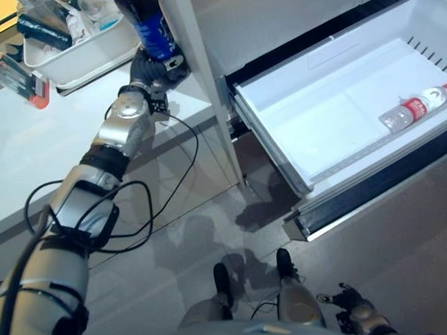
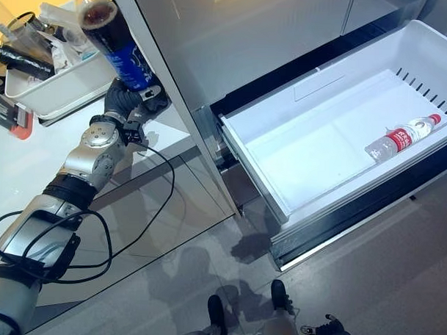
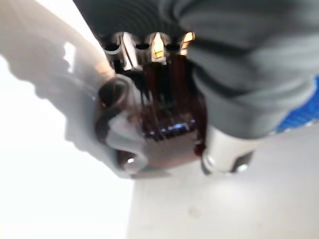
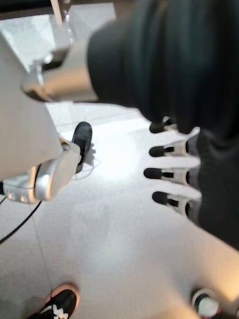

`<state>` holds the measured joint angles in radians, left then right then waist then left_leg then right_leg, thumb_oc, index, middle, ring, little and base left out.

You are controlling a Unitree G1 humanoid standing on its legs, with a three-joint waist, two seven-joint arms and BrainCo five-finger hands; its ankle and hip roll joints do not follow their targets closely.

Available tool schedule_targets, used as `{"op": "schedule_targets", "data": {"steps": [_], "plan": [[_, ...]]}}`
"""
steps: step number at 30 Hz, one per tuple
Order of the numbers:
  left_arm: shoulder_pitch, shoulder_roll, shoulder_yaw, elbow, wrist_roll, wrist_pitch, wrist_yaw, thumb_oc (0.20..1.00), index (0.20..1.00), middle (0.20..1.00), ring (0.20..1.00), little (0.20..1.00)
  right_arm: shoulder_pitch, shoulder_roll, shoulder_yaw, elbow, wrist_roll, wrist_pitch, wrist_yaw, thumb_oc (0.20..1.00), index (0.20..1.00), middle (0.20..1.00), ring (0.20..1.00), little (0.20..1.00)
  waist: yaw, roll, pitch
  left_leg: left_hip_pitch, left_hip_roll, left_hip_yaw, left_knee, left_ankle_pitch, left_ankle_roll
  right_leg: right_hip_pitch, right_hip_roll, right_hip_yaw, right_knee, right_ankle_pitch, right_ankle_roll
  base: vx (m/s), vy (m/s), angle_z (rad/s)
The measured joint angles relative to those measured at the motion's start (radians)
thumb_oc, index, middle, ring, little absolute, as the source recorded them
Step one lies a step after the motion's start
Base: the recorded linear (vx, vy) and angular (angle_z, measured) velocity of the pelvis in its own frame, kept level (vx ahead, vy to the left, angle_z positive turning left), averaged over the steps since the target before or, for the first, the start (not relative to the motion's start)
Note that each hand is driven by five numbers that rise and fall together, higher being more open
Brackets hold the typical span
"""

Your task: Take the drinks into the refrigerator

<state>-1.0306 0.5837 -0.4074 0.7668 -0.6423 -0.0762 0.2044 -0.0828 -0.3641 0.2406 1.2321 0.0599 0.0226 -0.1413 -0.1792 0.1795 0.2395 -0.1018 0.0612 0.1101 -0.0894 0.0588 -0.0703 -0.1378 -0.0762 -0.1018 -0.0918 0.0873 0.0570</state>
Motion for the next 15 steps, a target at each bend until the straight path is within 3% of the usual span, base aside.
{"op": "schedule_targets", "data": {"steps": [7, 15], "plan": [[0.108, -0.018, 0.081, -0.165, 0.014, -0.018, 0.029, 0.2, 0.2, 0.2, 0.2, 0.2, -0.015, 0.001, -0.018, -0.03, 0.011, -0.001, -0.017, 1.0, 1.0, 1.0, 1.0, 1.0, 0.001, -0.008, 0.042, 0.027, 0.001, -0.006, 0.0, 0.001, 0.001, 0.03, 0.0, -0.008, 0.0, -0.001, 0.001, -0.01, -0.013, 0.02], [0.373, -0.029, 0.14, -0.429, 0.043, -0.03, -0.015, 0.2, 0.2, 0.2, 0.2, 0.2, -0.031, -0.002, -0.179, -0.05, 0.131, -0.012, -0.031, 1.0, 1.0, 1.0, 1.0, 1.0, 0.009, -0.014, 0.045, 0.056, 0.003, -0.038, -0.001, 0.002, 0.001, 0.076, 0.004, -0.039, 0.0, -0.007, 0.001, -0.02, -0.011, 0.11]]}}
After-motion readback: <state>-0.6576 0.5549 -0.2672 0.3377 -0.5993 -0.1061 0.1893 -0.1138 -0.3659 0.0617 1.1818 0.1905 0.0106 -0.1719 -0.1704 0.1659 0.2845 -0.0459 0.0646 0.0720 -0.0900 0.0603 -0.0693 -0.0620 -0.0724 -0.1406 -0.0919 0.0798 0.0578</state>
